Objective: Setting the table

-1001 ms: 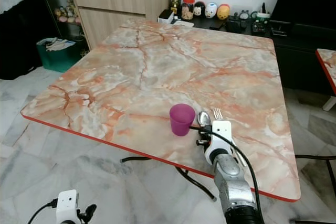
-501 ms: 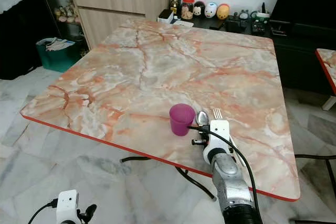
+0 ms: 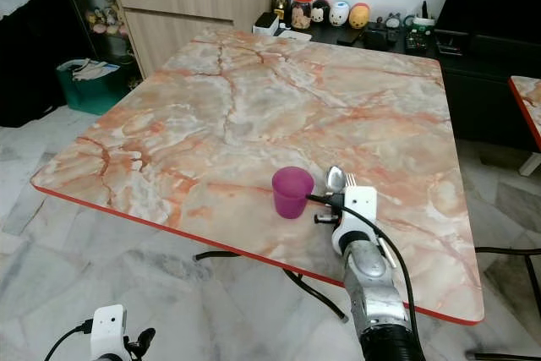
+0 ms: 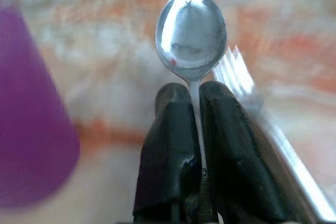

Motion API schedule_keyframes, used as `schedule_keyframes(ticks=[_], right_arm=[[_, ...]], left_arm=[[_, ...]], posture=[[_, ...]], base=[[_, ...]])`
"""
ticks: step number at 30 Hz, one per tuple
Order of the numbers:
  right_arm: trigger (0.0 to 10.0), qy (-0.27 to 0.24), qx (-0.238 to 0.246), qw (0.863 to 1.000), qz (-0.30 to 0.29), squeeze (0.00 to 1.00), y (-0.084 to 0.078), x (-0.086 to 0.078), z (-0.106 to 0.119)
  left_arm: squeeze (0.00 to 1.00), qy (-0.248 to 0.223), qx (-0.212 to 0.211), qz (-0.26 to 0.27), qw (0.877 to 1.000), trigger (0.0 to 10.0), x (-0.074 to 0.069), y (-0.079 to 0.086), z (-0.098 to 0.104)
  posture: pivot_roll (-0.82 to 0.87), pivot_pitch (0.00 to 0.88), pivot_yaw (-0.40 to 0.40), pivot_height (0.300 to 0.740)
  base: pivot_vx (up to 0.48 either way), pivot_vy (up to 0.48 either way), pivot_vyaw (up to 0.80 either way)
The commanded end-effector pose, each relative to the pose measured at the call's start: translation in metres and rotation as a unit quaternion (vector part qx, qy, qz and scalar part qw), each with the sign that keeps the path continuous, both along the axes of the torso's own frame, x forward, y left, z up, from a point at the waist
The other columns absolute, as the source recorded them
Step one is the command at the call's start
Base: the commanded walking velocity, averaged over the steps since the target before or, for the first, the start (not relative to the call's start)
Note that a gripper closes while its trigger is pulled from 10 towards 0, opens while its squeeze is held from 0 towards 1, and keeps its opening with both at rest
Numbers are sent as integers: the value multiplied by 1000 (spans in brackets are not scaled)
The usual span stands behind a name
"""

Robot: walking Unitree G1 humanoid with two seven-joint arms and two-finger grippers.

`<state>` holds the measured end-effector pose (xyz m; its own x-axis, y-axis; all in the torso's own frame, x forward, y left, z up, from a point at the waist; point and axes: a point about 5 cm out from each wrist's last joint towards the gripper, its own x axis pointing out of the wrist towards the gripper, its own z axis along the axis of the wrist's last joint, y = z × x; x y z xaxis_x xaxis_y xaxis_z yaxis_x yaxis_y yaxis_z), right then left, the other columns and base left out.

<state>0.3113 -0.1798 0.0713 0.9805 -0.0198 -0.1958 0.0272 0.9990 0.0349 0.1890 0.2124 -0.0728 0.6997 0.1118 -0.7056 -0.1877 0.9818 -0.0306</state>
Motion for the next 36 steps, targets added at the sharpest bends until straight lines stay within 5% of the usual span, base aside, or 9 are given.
schedule_keyframes(ticks=[1,10,31,36], right_arm=[[10000,-57,2,998,-3,0,0,6,20],[10000,-165,-53,985,2,0,-6,-3,48],[10000,-197,-42,979,10,0,0,-2,59],[10000,-195,-43,980,14,0,2,-2,58]], left_arm=[[0,10,0,2,1000,10000,-3,0,-2],[0,13,1,2,1000,10000,-6,0,-3],[0,19,13,-7,1000,10000,-14,5,-6],[0,16,10,-13,1000,10000,-10,2,-5]], posture=[[-47,0,-7,719],[-53,0,-1,719],[-50,0,-6,719],[-54,0,-7,719]], base=[[0,0,0],[0,0,0],[0,0,0],[0,0,-776]])
